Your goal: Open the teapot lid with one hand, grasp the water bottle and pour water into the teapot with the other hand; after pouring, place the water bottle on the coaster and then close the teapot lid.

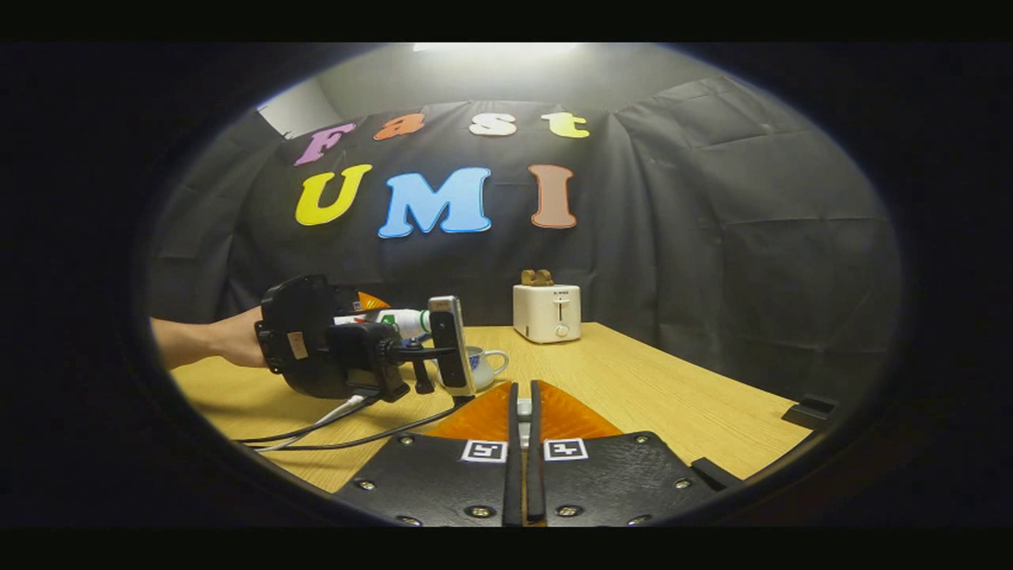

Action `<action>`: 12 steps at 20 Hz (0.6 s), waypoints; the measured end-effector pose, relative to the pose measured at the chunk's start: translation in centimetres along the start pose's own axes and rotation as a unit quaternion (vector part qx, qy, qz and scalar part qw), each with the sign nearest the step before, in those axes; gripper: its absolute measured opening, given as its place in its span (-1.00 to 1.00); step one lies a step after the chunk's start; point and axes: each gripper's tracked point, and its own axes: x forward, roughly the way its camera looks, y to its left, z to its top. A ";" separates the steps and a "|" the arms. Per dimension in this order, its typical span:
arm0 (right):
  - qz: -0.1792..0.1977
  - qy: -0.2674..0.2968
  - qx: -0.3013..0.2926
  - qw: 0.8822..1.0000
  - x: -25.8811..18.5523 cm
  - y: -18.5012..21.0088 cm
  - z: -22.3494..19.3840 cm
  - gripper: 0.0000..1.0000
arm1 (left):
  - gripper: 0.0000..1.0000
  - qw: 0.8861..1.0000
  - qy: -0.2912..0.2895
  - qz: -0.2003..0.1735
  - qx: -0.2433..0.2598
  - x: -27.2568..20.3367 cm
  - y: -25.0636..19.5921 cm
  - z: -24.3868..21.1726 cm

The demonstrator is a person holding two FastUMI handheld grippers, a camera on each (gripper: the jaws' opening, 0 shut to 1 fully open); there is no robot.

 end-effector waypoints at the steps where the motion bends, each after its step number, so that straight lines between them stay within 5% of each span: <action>1: -0.001 -0.002 0.001 1.000 -0.1 -0.1 0.1 -0.95 | 0.62 1.000 0.000 0.001 0.008 0.0 0.2 0.0; 7: -0.001 -0.002 0.004 1.000 -0.1 -0.2 0.2 -0.95 | 0.39 0.999 -0.008 0.007 0.049 0.2 0.8 0.9; 8: -0.001 -0.003 0.004 1.000 -0.2 -0.2 0.1 -0.95 | 0.60 0.998 -0.009 0.006 0.054 0.3 0.7 1.0; 12: 0.001 -0.004 0.004 1.000 -0.3 -0.2 0.1 -0.95 | 0.62 0.997 -0.008 0.002 0.080 0.4 0.4 1.1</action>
